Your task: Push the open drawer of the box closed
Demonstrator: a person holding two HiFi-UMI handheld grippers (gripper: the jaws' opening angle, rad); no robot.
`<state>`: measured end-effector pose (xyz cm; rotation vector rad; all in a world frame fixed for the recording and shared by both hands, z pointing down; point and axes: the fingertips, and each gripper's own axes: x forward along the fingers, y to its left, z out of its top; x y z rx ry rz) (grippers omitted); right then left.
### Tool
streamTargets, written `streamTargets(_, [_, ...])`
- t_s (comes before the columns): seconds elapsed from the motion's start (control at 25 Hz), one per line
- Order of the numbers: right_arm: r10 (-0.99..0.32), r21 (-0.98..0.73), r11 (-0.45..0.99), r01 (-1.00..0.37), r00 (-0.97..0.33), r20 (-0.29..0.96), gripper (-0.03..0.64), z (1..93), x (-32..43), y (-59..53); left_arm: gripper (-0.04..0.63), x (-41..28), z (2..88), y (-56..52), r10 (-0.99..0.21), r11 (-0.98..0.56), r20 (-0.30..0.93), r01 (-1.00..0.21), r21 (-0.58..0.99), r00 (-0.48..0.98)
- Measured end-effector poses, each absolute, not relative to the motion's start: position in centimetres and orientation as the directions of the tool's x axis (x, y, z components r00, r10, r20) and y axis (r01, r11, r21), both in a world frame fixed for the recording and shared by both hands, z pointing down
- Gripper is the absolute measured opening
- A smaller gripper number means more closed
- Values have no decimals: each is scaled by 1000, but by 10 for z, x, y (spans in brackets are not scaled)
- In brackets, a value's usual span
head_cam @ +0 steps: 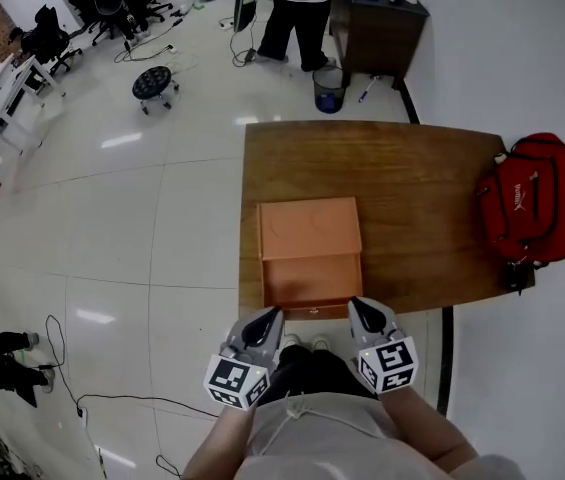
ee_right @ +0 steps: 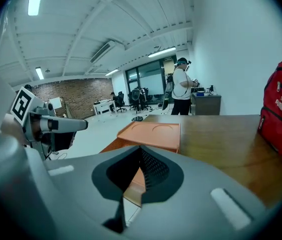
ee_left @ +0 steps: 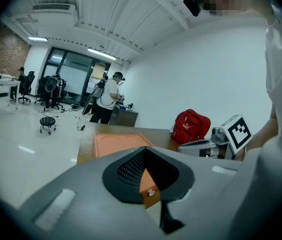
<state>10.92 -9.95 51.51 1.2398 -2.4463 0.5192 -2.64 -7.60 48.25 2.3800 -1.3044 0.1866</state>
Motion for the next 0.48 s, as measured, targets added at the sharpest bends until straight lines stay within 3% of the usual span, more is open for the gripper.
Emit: streamTargets(0.48, [-533, -304, 470, -828, -541, 650, 6, 611, 90, -63, 6, -19, 585, -57, -647, -417, 465, -791, 448, 605])
